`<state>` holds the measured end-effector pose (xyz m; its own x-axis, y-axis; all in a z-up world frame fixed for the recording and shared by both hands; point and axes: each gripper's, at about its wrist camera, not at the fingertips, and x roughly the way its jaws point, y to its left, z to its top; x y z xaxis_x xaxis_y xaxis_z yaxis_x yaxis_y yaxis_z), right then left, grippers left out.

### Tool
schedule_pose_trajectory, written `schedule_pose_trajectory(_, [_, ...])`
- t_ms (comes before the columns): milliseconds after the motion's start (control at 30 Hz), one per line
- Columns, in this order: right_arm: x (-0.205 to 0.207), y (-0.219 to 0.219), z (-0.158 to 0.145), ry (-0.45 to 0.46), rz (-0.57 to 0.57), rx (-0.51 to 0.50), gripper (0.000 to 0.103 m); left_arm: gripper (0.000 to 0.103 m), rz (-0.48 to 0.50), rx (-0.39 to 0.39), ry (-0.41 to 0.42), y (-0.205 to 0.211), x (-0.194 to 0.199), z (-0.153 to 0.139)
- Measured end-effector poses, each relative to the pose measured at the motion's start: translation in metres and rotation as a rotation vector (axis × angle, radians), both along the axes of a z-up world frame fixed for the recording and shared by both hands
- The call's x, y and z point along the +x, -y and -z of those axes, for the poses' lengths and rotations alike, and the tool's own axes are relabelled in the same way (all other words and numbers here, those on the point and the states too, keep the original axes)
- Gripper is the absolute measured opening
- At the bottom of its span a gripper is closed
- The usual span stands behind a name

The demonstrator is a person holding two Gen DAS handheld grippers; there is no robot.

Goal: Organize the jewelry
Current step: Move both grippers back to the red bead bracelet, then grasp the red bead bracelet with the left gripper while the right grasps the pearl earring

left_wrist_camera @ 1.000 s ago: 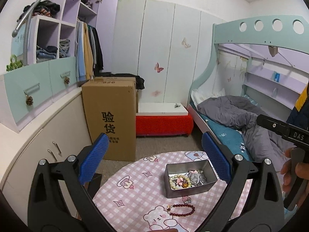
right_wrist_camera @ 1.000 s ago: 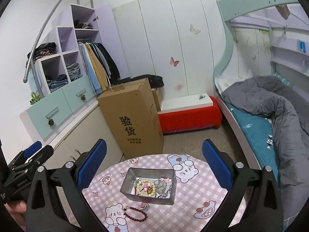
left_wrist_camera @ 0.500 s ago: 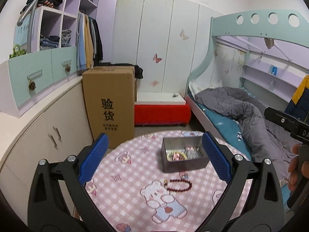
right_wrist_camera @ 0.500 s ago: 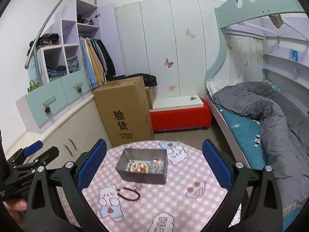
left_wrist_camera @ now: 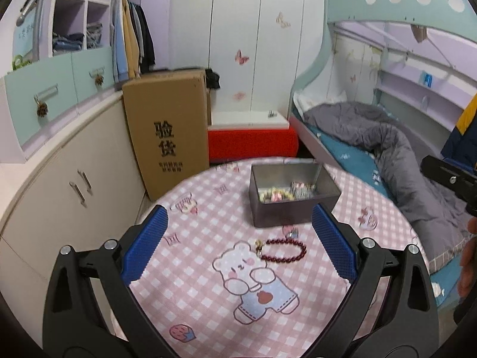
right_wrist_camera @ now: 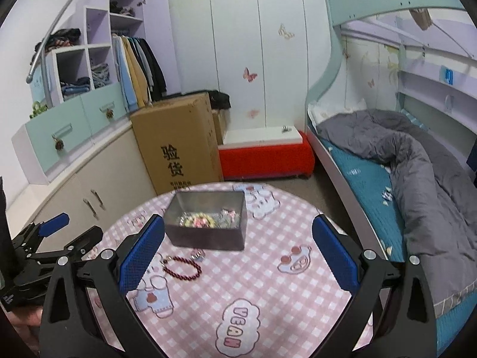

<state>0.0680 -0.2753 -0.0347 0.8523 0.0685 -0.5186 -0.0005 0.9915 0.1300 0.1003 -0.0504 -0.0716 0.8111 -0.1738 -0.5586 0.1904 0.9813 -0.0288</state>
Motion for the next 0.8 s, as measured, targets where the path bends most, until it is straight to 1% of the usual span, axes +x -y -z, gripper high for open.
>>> schedule_pose_trajectory(67, [0.001, 0.002, 0.007, -0.018, 0.010, 0.007, 0.095, 0.095, 0.003, 0.006, -0.033, 0.001, 0.006, 0.014])
schedule_pose_trajectory(167, [0.003, 0.006, 0.017, -0.050, 0.020, 0.017, 0.095, 0.095, 0.012, 0.046, -0.088, 0.008, 0.018, 0.043])
schedule_pose_trajectory(233, [0.004, 0.008, 0.022, -0.066, 0.023, 0.024, 0.095, 0.095, 0.035, 0.076, -0.148, 0.015, 0.029, 0.065])
schedule_pose_trajectory(267, [0.004, 0.009, 0.024, -0.075, 0.023, 0.026, 0.095, 0.095, 0.040, 0.084, -0.164, 0.018, 0.034, 0.074])
schedule_pose_trajectory(467, [0.005, 0.013, 0.031, -0.098, 0.030, 0.021, 0.095, 0.095, 0.056, 0.122, -0.228, 0.032, 0.064, 0.106])
schedule_pose_trajectory(633, [0.007, 0.017, 0.035, -0.116, 0.034, 0.019, 0.095, 0.094, 0.045, 0.135, -0.267, 0.035, 0.080, 0.122])
schedule_pose_trajectory(700, [0.009, 0.017, 0.038, -0.128, 0.030, 0.022, 0.095, 0.082, 0.055, 0.137, -0.288, 0.036, 0.080, 0.128])
schedule_pose_trajectory(733, [0.011, 0.016, 0.040, -0.135, 0.027, 0.021, 0.095, 0.071, 0.076, 0.119, -0.302, 0.036, 0.079, 0.130])
schedule_pose_trajectory(767, [0.012, 0.015, 0.041, -0.140, 0.024, 0.020, 0.095, 0.057, 0.085, 0.102, -0.297, 0.036, 0.078, 0.129])
schedule_pose_trajectory(800, [0.015, 0.014, 0.044, -0.147, 0.019, 0.020, 0.095, 0.050, 0.093, 0.105, -0.295, 0.036, 0.077, 0.128])
